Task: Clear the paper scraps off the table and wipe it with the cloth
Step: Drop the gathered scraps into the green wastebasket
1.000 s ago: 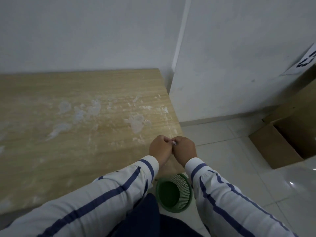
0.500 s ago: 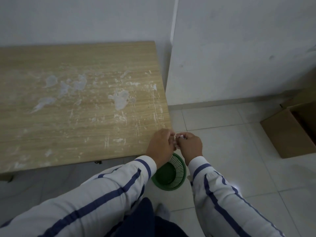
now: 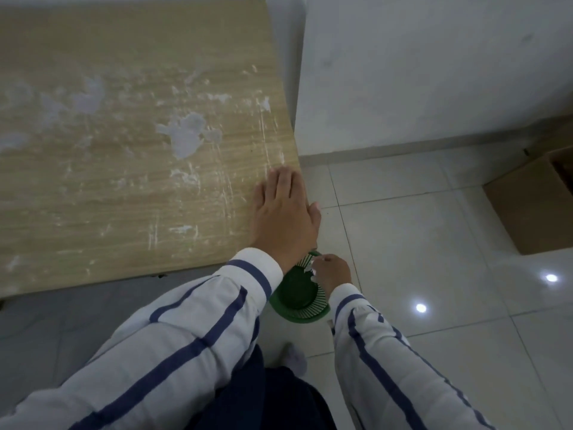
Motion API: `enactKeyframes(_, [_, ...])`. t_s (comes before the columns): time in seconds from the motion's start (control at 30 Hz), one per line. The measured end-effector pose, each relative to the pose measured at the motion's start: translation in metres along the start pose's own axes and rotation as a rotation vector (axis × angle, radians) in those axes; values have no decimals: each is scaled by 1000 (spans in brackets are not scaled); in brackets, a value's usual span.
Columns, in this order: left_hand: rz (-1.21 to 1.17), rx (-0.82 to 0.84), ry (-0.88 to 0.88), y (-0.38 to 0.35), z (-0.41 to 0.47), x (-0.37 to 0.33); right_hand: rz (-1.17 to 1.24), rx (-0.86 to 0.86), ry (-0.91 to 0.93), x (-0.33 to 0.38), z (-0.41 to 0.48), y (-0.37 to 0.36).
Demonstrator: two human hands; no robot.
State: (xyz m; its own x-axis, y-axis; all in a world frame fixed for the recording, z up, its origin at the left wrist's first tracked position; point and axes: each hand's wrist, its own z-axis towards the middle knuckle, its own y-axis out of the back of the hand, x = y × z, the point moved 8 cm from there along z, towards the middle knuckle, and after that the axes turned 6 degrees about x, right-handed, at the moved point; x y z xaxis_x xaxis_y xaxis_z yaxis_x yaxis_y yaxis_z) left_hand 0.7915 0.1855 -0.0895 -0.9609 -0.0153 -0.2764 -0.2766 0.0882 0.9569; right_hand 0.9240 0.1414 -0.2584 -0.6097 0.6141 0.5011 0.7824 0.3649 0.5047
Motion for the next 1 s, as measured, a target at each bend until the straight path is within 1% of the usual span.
enactKeyframes(0.13, [19, -40, -5, -3, 2, 3, -292, 133, 70, -14, 30, -29])
enactKeyframes(0.17, [14, -45, -6, -3, 2, 3, -364, 135, 85, -16, 34, -32])
enactKeyframes(0.23, [14, -53, -13, -3, 2, 3, -435, 118, 114, -22, 42, -37])
enactKeyframes(0.33, [18, -59, -13, -3, 1, 4, -582, 116, 105, -36, 48, -44])
enactKeyframes(0.43, [18, -63, -13, -4, 2, 5, -598, 143, 67, -48, 52, -54])
enactKeyframes(0.5, [12, -67, -18, -4, 1, 5, -540, 137, 54, -50, 50, -54])
enactKeyframes(0.57, [-3, -64, -21, -2, -1, 4, -432, 88, 69, -46, 43, -48])
enactKeyframes(0.63, [-22, -51, -24, -1, -2, 4, -289, 36, 64, -40, 31, -40])
enactKeyframes(0.73, [-46, -15, -36, 2, -2, 3, 40, -64, 39, -26, 7, -17])
enactKeyframes(0.8, [-72, 21, -43, 4, -3, 2, 182, -93, 80, -6, -14, 3])
enactKeyframes(0.93, [-76, 95, -41, 8, -10, 6, 362, -133, 220, 51, -56, 48])
enactKeyframes(1.0, [-76, 143, -11, 13, -15, 12, 394, -176, 299, 81, -76, 72])
